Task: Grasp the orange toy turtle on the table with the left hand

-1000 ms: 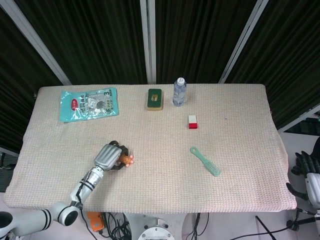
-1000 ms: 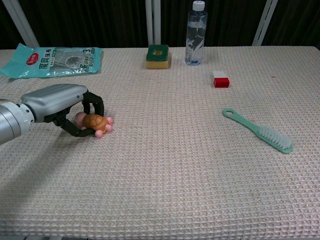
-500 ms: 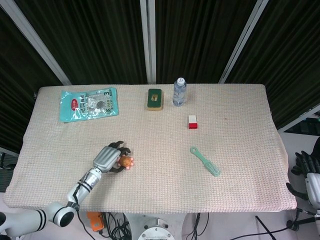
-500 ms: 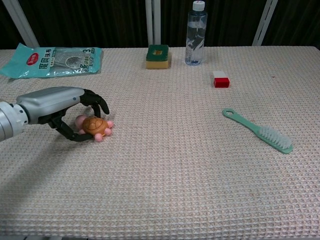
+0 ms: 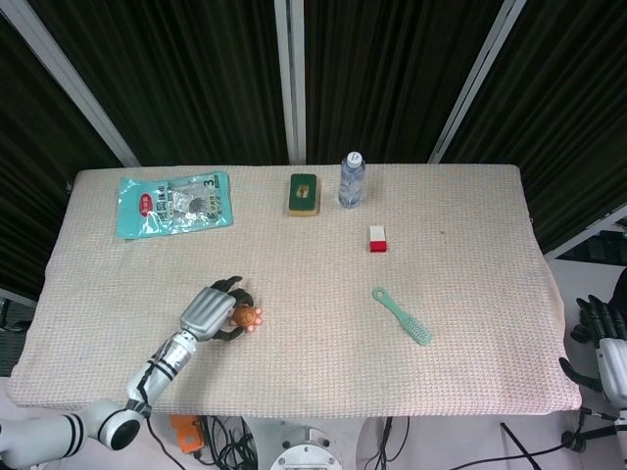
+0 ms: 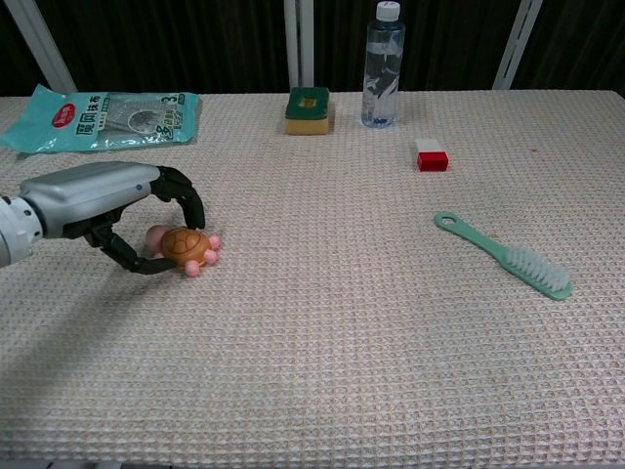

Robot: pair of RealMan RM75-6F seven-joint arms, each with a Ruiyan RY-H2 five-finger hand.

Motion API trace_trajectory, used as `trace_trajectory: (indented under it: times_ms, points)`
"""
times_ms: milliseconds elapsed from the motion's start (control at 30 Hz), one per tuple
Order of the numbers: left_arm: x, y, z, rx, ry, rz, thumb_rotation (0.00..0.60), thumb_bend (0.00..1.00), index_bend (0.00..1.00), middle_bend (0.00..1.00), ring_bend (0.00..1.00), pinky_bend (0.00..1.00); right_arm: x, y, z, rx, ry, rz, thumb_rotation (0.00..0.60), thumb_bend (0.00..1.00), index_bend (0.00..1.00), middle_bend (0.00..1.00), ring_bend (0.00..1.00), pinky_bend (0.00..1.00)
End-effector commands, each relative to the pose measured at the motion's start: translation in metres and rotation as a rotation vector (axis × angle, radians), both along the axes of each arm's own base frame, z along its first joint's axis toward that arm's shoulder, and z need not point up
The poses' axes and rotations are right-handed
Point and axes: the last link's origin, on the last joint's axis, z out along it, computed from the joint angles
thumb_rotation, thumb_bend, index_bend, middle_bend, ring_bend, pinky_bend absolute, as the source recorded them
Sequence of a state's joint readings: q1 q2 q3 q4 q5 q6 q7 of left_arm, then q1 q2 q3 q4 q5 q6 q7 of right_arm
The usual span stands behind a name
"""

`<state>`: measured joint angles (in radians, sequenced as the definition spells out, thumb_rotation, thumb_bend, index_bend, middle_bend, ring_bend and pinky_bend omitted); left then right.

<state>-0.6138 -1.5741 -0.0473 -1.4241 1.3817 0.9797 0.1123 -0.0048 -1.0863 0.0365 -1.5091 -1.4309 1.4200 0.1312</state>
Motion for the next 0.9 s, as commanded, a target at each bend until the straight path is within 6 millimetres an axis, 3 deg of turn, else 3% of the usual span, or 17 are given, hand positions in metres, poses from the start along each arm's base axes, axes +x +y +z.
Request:
trace_trajectory:
  times_ms: [33,167,400,567,800,900]
  points:
    - [0.000,0.001,-0.002,-0.001,0.001,0.001,0.600,0.26,0.38,0.36,0.10,0.22,0.000,0.000,0.000,0.001,0.000,0.000,0.600,0.17,0.00,0.00,0.00,0.00]
    - [-0.002,0.003,-0.004,0.005,-0.003,0.009,0.600,0.28,0.43,0.42,0.14,0.22,-0.001,0.000,0.000,0.003,-0.002,-0.003,0.600,0.17,0.00,0.00,0.00,0.00]
    - [-0.004,0.007,-0.009,0.038,-0.017,0.015,0.600,0.35,0.69,0.67,0.33,0.29,-0.002,0.000,0.000,0.003,-0.002,-0.007,0.600,0.17,0.00,0.00,0.00,0.00]
    - [-0.006,0.009,-0.013,0.047,-0.006,0.017,0.600,0.37,0.80,0.77,0.43,0.31,-0.002,0.000,0.000,0.002,-0.001,-0.009,0.600,0.17,0.00,0.00,0.00,0.00]
    - [-0.005,0.008,-0.012,0.060,-0.018,0.018,0.600,0.36,0.80,0.78,0.46,0.32,-0.002,0.001,0.001,0.000,-0.001,-0.008,0.600,0.17,0.00,0.00,0.00,0.00]
    - [-0.005,0.006,-0.009,0.036,-0.026,0.009,0.600,0.32,0.56,0.59,0.33,0.28,-0.002,0.001,0.001,-0.001,0.000,-0.009,0.600,0.17,0.00,0.00,0.00,0.00]
